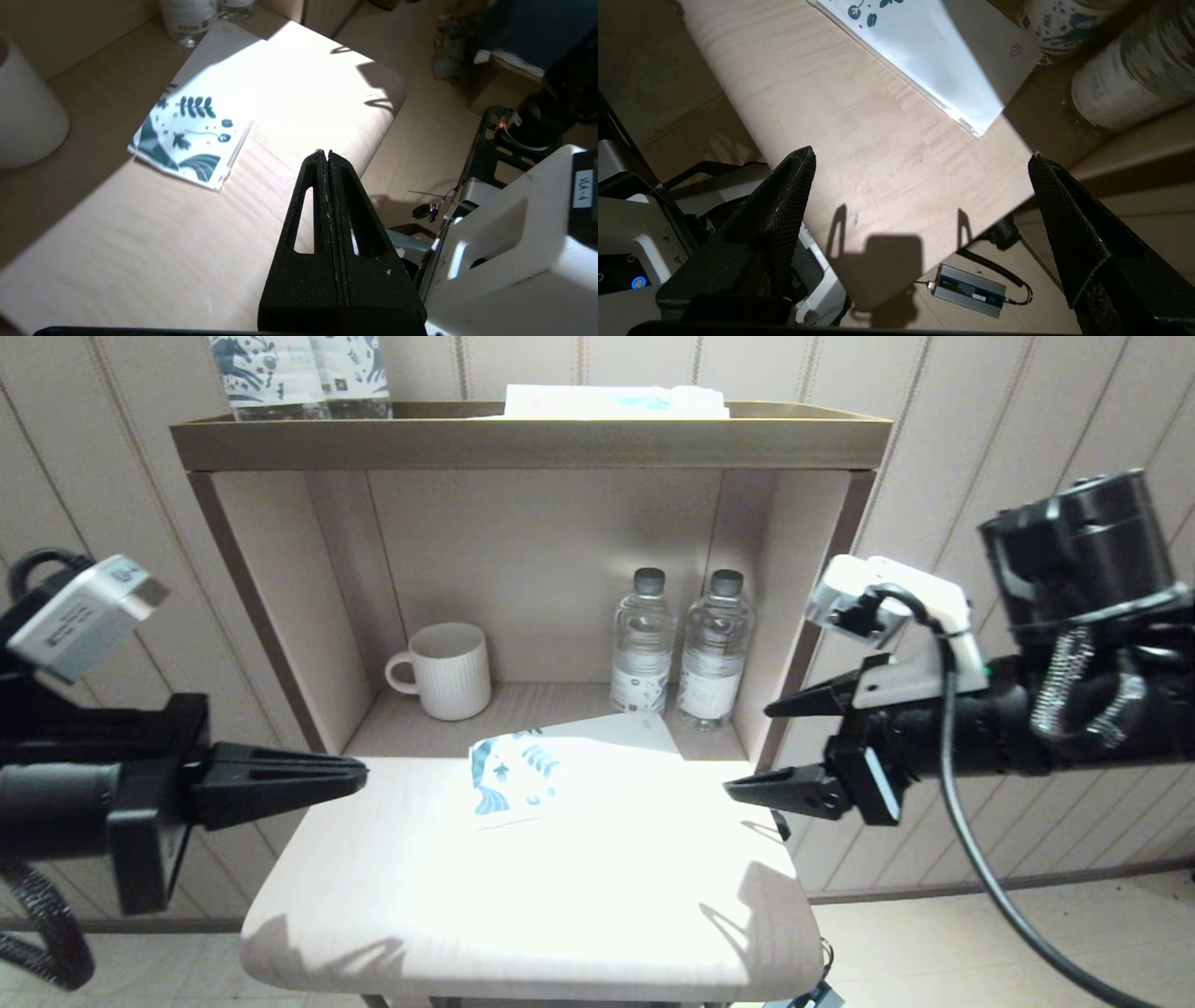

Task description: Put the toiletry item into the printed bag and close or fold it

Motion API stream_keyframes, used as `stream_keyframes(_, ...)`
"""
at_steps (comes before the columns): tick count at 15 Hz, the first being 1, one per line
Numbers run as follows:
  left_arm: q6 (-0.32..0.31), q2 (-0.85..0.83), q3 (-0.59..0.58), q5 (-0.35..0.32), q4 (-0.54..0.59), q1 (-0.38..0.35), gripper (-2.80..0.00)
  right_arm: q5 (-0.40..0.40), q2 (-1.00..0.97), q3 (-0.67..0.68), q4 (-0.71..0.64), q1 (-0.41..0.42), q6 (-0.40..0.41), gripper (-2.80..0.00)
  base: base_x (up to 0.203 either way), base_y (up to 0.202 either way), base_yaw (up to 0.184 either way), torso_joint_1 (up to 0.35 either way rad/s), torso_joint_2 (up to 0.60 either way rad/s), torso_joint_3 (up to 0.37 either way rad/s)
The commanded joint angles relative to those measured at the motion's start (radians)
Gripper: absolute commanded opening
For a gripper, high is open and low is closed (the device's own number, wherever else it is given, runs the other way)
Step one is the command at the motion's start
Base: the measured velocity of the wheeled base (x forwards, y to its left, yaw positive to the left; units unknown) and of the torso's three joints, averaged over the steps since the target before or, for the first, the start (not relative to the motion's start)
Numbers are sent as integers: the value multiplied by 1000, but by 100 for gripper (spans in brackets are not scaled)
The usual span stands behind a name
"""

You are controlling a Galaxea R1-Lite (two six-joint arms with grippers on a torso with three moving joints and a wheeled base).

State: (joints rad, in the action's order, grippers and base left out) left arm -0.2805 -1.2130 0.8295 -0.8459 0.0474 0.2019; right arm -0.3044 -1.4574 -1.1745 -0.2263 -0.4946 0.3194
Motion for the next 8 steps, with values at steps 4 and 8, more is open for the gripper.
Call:
stream_keyframes(4, 179, 541, -102, 261, 188, -48, -280, 156, 566, 228, -79, 23, -111, 0, 0, 0, 0, 0, 0, 0)
stream_keyframes(8, 281, 826, -219, 600, 409, -65, -280, 303, 915, 451, -197, 200, -275, 0, 0, 0, 0, 0, 0, 0)
